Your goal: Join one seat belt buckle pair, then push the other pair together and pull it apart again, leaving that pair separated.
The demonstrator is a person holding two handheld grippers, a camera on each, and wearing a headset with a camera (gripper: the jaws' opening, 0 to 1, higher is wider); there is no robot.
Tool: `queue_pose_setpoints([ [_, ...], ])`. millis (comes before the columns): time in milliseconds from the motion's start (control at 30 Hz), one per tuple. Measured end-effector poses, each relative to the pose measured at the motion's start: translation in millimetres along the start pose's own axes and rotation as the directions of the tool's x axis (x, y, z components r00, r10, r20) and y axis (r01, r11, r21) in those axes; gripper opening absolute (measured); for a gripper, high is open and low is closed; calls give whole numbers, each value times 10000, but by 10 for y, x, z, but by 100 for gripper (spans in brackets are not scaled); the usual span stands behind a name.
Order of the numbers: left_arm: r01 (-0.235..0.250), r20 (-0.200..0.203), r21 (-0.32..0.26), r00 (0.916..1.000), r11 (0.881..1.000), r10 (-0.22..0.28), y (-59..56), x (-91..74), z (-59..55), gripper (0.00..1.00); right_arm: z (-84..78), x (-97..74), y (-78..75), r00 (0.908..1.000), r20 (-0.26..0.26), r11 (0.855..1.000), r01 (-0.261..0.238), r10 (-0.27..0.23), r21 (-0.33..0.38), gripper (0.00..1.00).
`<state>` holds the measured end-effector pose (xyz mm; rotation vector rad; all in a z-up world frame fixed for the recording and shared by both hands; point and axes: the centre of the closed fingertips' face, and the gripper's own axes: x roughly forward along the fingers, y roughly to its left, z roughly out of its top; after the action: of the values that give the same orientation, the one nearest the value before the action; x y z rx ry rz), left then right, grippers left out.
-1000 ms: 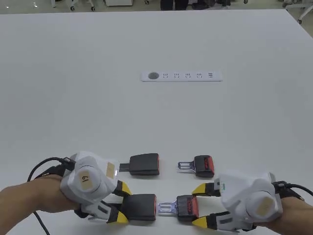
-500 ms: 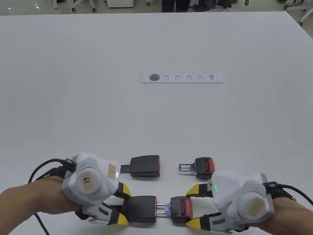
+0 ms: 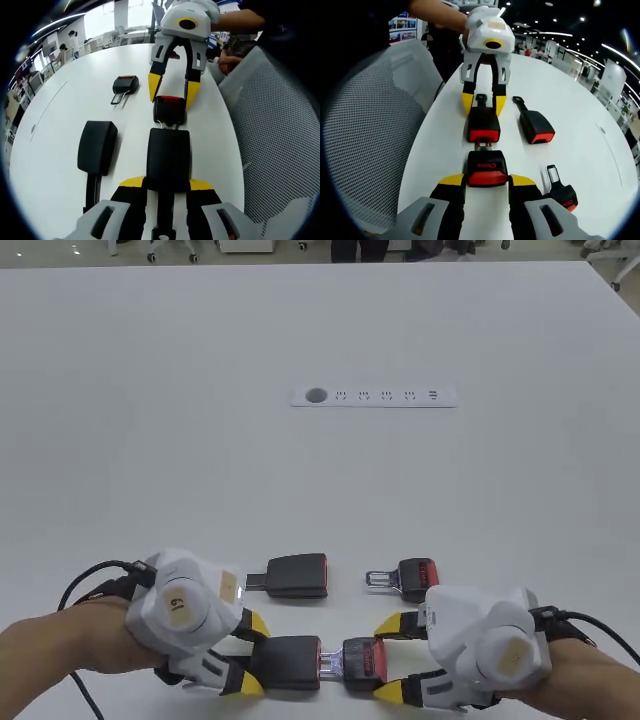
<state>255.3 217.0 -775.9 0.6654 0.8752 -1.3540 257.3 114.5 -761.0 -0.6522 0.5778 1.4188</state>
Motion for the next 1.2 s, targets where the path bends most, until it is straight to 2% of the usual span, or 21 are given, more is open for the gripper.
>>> queue_pose_setpoints([
  [600, -53, -47, 79, 10000, 10000, 54, 14, -4, -28, 30, 9, 39, 7, 9998, 141, 9998, -158, 157, 111, 29],
  [1200, -107, -98, -26, 9999, 9999, 107, -2, -3, 3, 30, 34, 94, -3, 9999, -104, 9993, -129, 133, 349, 28],
])
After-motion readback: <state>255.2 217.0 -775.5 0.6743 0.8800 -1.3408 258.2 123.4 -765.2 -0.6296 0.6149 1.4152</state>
